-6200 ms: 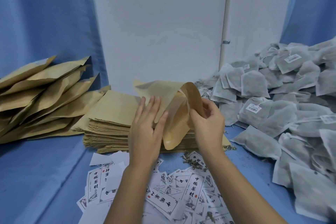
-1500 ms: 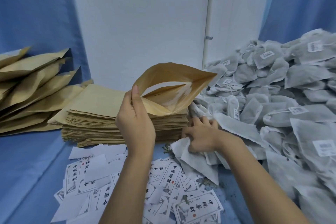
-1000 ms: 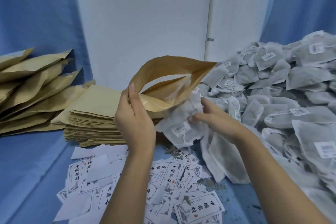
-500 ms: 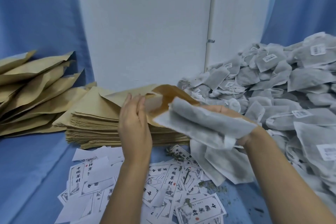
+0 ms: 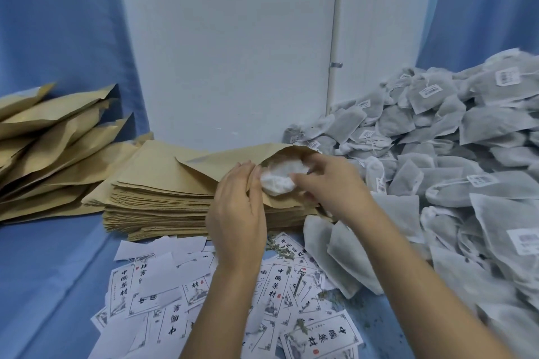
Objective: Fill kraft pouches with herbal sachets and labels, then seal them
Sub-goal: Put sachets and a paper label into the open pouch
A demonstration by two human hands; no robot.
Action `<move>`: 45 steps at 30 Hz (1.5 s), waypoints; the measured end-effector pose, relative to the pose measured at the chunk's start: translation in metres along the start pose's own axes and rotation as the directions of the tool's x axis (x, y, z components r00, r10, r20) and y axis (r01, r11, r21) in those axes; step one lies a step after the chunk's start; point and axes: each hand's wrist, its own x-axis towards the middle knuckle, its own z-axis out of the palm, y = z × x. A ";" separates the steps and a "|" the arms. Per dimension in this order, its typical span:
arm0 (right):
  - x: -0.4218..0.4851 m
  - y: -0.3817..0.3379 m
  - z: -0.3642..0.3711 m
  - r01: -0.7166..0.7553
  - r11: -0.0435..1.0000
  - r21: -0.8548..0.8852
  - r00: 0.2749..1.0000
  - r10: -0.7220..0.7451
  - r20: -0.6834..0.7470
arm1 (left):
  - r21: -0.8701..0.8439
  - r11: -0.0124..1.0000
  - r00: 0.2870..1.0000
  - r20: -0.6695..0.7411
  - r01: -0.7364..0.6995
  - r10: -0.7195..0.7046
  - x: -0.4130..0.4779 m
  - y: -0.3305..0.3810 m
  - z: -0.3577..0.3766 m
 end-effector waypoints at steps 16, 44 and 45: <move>-0.003 0.005 -0.015 0.084 0.934 0.348 0.952 -0.178 0.248 | -0.127 0.978 0.980 0.127 0.167 -0.151 0.002 0.009 0.002; 0.011 0.069 -0.007 0.113 0.955 -0.273 0.974 -0.052 0.219 | -0.192 0.945 0.964 0.091 0.264 -0.251 0.007 0.000 0.004; 0.012 0.068 -0.009 0.090 0.950 -0.299 0.974 -0.022 0.226 | -0.191 0.945 0.963 0.090 0.266 -0.253 0.008 0.000 0.004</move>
